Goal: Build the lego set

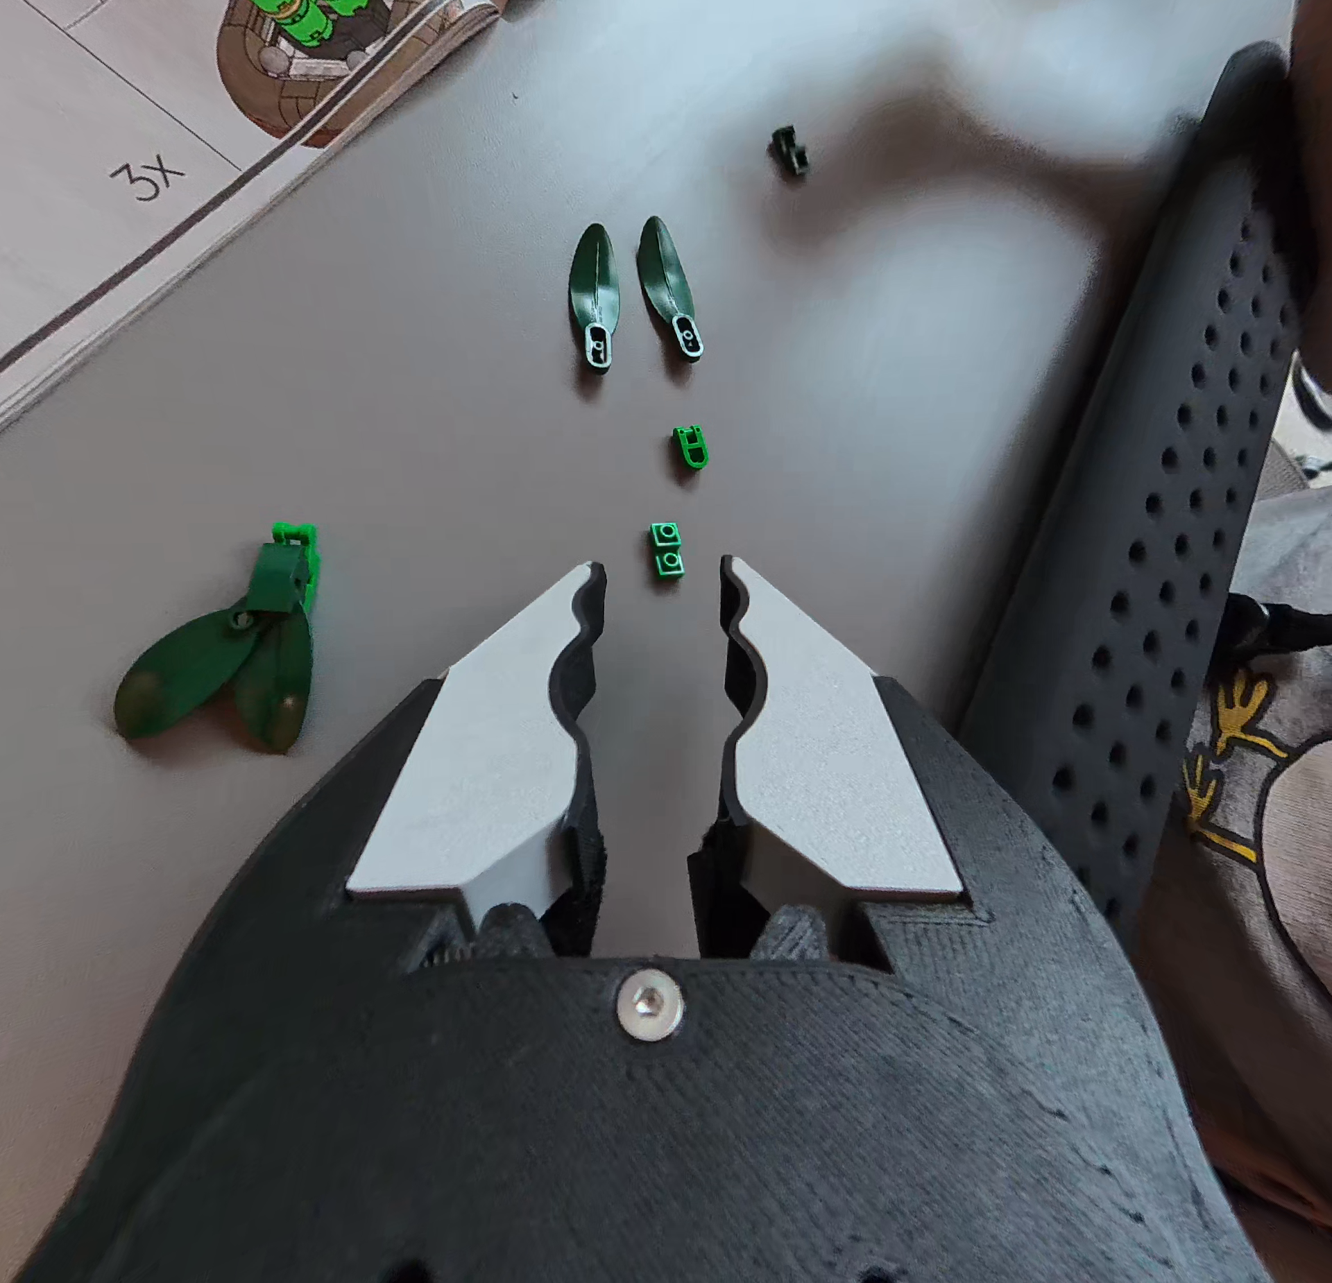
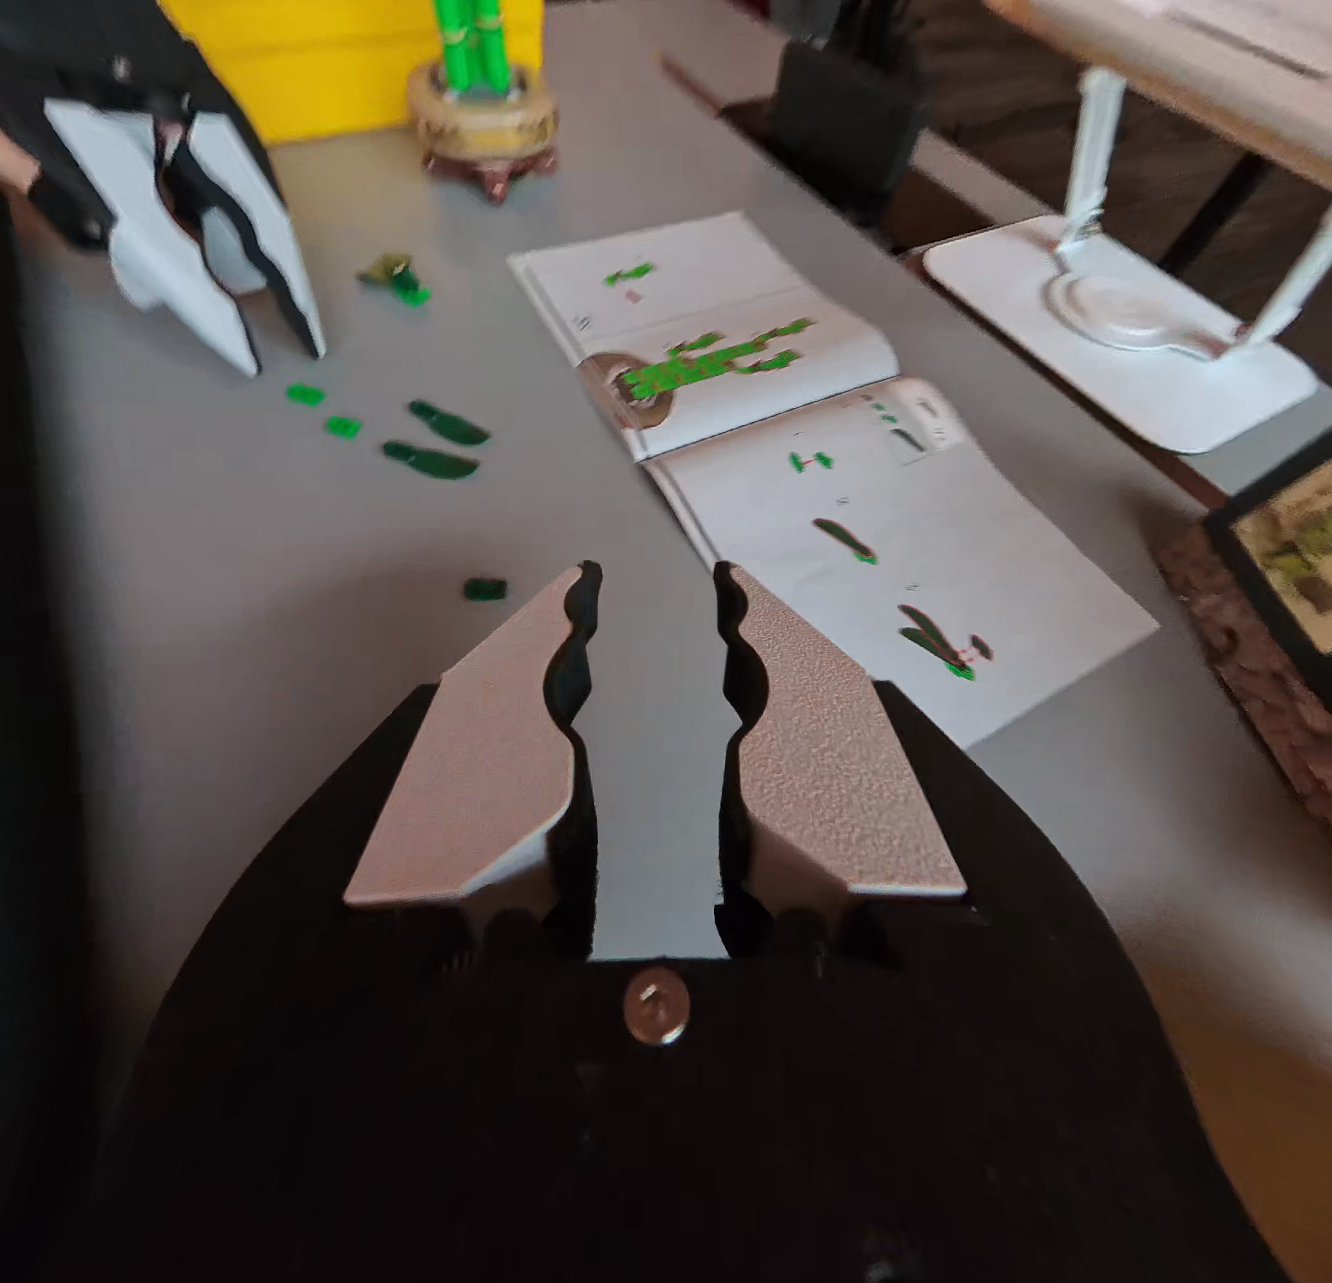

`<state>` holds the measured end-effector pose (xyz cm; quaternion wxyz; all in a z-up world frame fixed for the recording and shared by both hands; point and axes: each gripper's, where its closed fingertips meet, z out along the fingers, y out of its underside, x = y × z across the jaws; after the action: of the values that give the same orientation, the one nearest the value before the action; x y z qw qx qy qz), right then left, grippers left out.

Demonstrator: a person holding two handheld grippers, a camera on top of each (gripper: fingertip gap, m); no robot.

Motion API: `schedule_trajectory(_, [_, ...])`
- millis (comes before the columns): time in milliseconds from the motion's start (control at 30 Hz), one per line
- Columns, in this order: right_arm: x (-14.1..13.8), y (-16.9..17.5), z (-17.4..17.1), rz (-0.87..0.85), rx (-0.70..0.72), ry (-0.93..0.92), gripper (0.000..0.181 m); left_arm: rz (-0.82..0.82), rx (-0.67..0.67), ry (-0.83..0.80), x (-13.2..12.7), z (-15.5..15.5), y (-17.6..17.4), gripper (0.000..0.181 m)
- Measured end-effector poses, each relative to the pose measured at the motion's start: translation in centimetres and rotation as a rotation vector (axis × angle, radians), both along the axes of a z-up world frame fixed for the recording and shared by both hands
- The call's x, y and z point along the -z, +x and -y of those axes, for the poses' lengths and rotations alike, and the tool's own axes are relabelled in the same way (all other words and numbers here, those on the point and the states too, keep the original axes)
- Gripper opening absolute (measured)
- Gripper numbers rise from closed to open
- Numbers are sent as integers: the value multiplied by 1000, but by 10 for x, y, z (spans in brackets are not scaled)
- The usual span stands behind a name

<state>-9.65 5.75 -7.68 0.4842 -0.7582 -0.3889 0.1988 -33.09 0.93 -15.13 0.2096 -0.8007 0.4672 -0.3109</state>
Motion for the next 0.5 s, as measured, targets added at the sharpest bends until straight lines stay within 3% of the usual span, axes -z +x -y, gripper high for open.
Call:
schedule_trajectory(167, [-15,24,-14,-78,100,74,29,-27,2,34,6,3,1,27])
schedule_trajectory(500, [-11,17,-15,16,105,119,27,4,6,21,7,11,11,22])
